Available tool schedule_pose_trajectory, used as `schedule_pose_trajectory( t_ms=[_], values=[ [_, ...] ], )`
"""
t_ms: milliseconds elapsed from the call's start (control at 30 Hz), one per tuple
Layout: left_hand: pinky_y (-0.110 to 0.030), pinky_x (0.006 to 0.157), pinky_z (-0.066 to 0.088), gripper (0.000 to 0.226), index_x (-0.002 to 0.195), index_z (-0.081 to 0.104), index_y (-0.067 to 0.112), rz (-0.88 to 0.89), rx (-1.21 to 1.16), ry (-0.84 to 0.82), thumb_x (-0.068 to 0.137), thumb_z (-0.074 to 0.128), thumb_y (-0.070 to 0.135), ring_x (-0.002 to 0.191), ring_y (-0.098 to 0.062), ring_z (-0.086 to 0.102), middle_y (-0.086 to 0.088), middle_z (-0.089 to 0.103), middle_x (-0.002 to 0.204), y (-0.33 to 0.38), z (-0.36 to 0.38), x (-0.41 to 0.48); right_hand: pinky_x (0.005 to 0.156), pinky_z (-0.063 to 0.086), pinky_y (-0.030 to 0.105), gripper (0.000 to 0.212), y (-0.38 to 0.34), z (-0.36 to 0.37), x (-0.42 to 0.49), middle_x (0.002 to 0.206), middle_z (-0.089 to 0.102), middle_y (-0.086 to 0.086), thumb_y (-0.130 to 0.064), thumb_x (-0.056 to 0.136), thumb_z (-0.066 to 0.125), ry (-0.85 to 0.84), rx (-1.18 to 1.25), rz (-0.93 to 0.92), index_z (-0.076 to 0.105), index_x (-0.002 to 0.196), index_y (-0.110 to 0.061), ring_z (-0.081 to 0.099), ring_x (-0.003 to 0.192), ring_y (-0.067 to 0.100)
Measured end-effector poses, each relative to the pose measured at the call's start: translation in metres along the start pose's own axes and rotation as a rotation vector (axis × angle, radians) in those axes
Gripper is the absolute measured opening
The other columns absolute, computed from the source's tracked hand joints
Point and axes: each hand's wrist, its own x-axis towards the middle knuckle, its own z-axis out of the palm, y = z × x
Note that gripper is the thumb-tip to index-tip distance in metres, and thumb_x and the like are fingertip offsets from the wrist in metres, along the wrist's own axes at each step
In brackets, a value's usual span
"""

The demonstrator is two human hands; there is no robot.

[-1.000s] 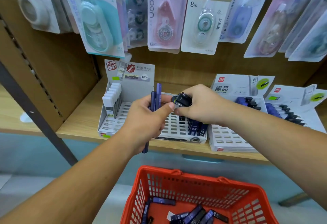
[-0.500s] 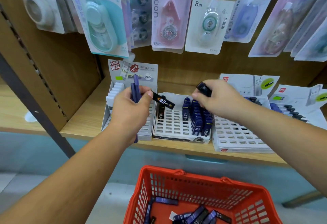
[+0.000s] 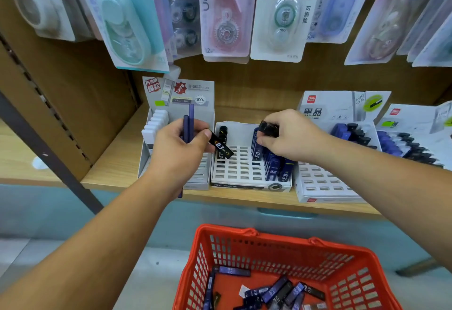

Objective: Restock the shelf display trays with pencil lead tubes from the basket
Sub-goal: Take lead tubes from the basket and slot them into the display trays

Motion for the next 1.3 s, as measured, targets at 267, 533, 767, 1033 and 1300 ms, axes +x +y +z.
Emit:
schedule_pose_trajectory(
  t_ms=[267,533,767,1033,1300],
  values=[
    [-0.007,0.070,0.052,0.018,0.104,0.067,0.025,0.130,0.210,-0.048,0.094,0.075,0.012,0.087,-0.003,0.070,0.007,0.073,0.096,0.001,-0.004,0.005,0.081,0.058,0.040,0.013,-0.006,0.002,0.002,0.085,0.070,-0.009,-0.035,0.092,0.076,0.002,-0.057,0.044,0.069,0.084,-0.028,0.066,0.087,0.016],
    [-0.035,0.079,0.056,0.017,0.096,0.067,0.030,0.273,0.494,-0.153,0.093,0.075,0.015,0.083,-0.016,0.068,0.007,0.072,0.088,-0.016,0.002,0.014,0.042,0.029,0.023,0.030,-0.025,0.014,-0.033,0.079,0.056,0.006,-0.047,0.104,0.056,-0.149,0.695,0.249,0.061,0.106,-0.018,0.045,0.058,0.015],
    [-0.042,0.074,0.057,0.014,0.099,0.067,0.026,0.324,0.614,-0.214,0.094,0.073,0.014,0.071,-0.021,0.061,0.004,0.066,0.076,-0.017,0.002,0.019,0.041,0.027,0.022,0.037,-0.016,0.021,-0.071,0.071,0.062,0.010,-0.050,0.105,0.051,-0.220,1.025,0.443,0.065,0.116,-0.018,0.054,0.055,0.021],
    [-0.032,0.065,0.039,0.007,0.091,0.067,0.018,0.396,0.691,-0.187,0.094,0.071,0.014,0.073,-0.013,0.054,0.008,0.055,0.081,-0.012,0.011,0.019,0.039,0.016,0.022,0.012,-0.015,0.017,-0.069,0.073,0.057,0.011,-0.018,0.101,0.049,-0.391,1.268,0.497,0.053,0.109,-0.010,0.041,0.053,0.019],
    [-0.029,0.066,0.048,0.009,0.094,0.073,0.024,0.267,0.553,-0.123,0.093,0.074,0.015,0.070,-0.016,0.059,0.006,0.066,0.081,-0.022,0.006,0.022,0.040,0.019,0.019,0.020,-0.015,0.019,-0.069,0.082,0.067,0.010,-0.026,0.108,0.052,-0.332,0.979,0.322,0.066,0.121,-0.020,0.033,0.042,0.012]
  ],
)
